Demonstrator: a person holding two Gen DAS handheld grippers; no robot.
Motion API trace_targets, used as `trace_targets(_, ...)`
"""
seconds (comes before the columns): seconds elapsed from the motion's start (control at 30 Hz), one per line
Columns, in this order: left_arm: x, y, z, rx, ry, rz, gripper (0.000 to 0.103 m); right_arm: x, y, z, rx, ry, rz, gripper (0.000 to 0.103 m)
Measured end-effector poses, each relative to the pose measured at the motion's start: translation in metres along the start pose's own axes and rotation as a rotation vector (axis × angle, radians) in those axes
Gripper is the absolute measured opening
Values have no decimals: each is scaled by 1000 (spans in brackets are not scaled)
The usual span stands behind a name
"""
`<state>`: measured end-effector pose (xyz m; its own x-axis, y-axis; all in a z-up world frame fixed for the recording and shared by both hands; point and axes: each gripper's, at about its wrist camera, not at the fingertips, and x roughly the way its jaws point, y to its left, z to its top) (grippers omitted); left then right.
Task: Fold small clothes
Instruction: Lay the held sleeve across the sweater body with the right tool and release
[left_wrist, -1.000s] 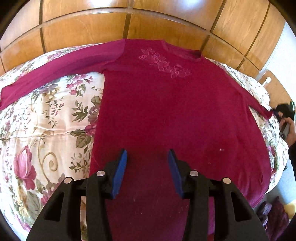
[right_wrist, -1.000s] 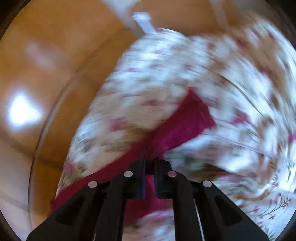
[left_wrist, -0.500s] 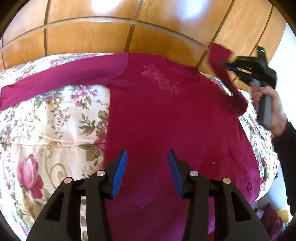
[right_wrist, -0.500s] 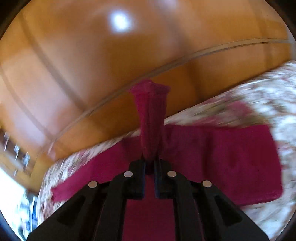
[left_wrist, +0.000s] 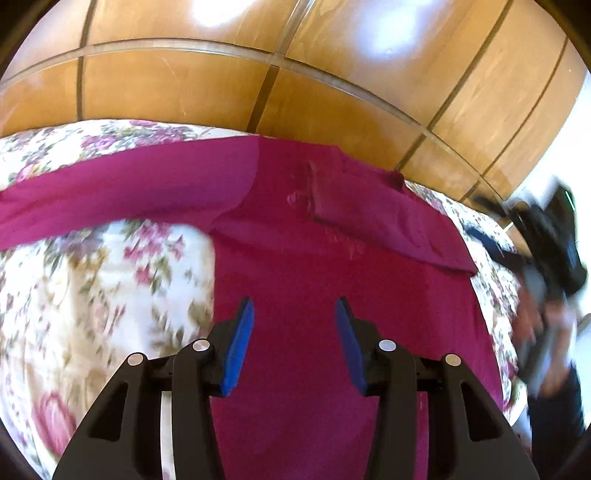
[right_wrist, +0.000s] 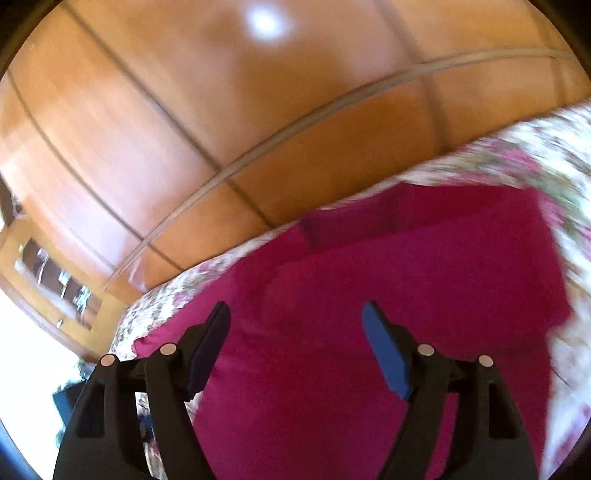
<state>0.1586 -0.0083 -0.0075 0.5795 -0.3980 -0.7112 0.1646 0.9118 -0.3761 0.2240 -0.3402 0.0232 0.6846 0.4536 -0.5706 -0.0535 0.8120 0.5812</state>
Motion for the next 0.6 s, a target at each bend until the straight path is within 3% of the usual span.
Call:
trace_targets(0.27, 70, -13, 59, -13, 69, 4, 44, -74, -111, -53, 227, -28, -156, 75)
trace_targets(0.4, 107, -16, 79, -31, 110, 32, 44, -94, -140, -57, 316, -60, -147, 75)
trace_targets(0.5, 126, -17, 90, -37, 117, 53, 44, -90, -140, -48, 325, -80, -119, 75)
trace_targets(0.57, 135, -19, 97, -25, 123, 57, 33, -84, -138, -38, 321, -90, -96, 75)
trace_targets(0.6, 140, -22, 101, -7, 127, 64, 8, -80, -135, -30, 317, -99, -87, 75)
